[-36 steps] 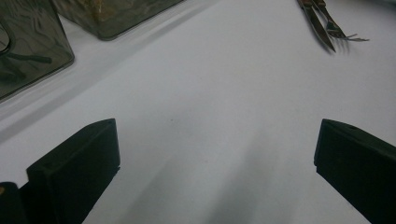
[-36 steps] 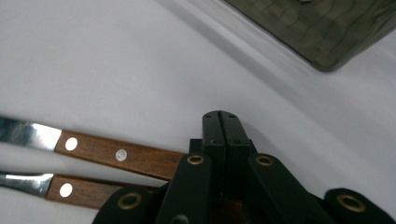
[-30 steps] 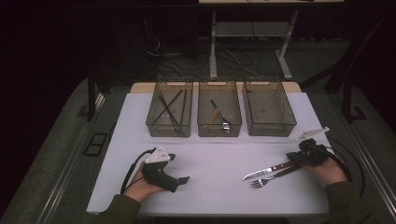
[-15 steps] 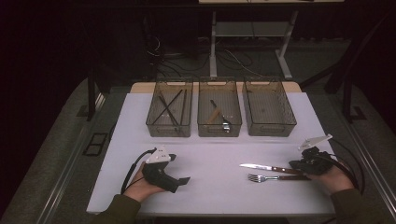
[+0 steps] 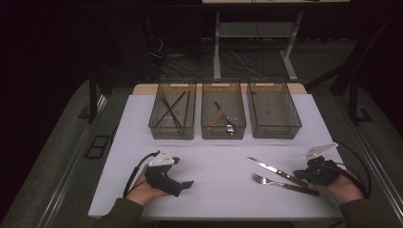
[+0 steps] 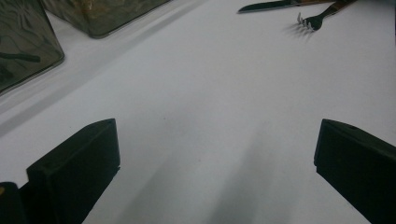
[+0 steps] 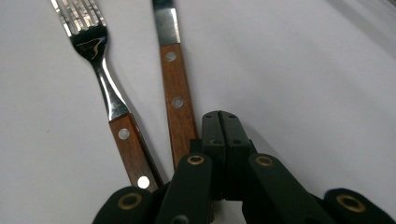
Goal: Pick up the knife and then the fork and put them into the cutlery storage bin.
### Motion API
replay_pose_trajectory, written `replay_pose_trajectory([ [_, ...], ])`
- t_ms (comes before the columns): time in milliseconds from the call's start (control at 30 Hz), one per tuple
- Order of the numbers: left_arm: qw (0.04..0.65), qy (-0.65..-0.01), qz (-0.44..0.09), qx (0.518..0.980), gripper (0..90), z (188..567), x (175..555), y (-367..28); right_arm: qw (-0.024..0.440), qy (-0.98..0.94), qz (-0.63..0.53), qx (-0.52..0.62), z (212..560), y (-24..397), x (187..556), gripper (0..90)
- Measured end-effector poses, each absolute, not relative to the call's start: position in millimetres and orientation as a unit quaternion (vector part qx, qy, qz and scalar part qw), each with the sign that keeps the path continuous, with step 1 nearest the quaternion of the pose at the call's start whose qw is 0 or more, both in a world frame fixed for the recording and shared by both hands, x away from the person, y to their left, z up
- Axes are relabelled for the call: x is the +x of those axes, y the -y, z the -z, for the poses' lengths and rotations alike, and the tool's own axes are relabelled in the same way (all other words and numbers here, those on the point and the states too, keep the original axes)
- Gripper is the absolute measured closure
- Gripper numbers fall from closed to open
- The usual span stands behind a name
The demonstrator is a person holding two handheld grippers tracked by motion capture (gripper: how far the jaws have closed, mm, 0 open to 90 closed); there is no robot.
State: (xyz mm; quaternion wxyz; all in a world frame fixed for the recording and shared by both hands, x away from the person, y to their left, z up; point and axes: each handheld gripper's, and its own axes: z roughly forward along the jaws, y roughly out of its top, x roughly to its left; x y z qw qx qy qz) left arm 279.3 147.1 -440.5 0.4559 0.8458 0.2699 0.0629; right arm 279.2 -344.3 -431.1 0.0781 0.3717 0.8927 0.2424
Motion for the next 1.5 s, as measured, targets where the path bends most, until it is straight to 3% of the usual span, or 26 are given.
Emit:
replay_pose_trajectory([
  [133, 0.455, -0.269, -0.062, 0.846, 0.0, 441, 279, -147, 0.079, -0.891, -0.249, 0.372, 429, 344, 278, 90.0],
  [233, 0.455, -0.270, -0.062, 0.846, 0.0, 441, 280, -146, 0.074, -0.880, -0.279, 0.377, 417, 343, 280, 77.9],
  [367, 0.454, -0.270, -0.061, 0.847, 0.0, 442, 280, -146, 0.063, -0.885, -0.289, 0.360, 415, 330, 284, 71.7],
  [967, 0.453, -0.266, -0.058, 0.849, 0.0, 442, 279, -145, 0.050, -0.928, -0.199, 0.312, 427, 292, 303, 75.2],
  [1500, 0.451, -0.263, -0.056, 0.851, 0.0, 442, 279, -144, 0.005, -0.960, -0.051, 0.274, 420, 257, 330, 77.1],
])
